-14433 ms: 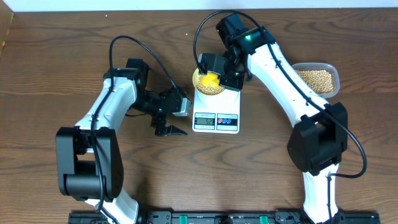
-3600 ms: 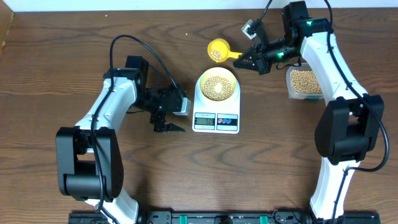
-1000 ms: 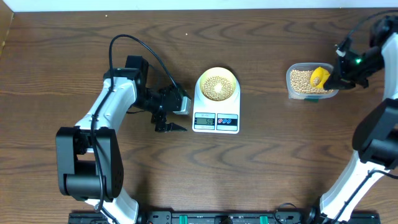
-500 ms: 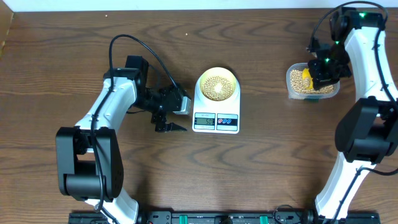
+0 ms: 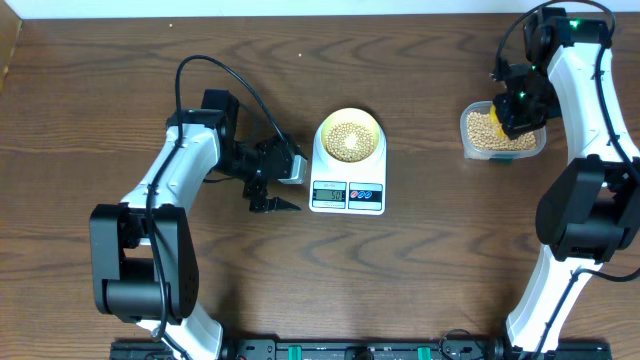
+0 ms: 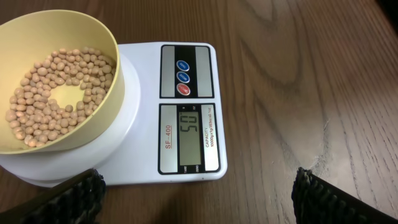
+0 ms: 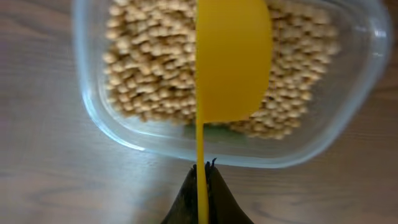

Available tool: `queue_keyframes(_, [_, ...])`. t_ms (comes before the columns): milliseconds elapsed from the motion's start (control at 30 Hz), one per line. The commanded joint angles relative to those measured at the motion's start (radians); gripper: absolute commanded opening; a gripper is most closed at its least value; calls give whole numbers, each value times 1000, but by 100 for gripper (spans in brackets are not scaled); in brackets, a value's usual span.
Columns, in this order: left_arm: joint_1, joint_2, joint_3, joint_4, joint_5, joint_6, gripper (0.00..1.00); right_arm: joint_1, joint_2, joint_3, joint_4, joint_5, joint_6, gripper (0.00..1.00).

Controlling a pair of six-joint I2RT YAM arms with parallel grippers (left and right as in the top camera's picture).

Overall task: Scoop item into bowl and weigh 50g on scale
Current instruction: 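Lower the scoop into the soybeans in the tub with the right gripper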

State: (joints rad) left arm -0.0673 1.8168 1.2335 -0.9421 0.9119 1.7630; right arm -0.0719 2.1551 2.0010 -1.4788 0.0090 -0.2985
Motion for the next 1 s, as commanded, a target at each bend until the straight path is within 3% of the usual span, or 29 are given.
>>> queue_keyframes(0, [3,-7,-6,-6,19,17,98,-10,-8,19,-28,-153,-92,1])
queue_keyframes(200, [3,-7,-6,-6,19,17,98,-66,-8,19,-16,-202,-110,1])
queue_keyframes(400, [3,-7,-6,-6,19,17,98,-150,-8,18,-32,-426,-212,1])
queue_keyframes(967, [3,-7,-6,-6,19,17,98,-195,-8,-1,-32,-487,-211,1])
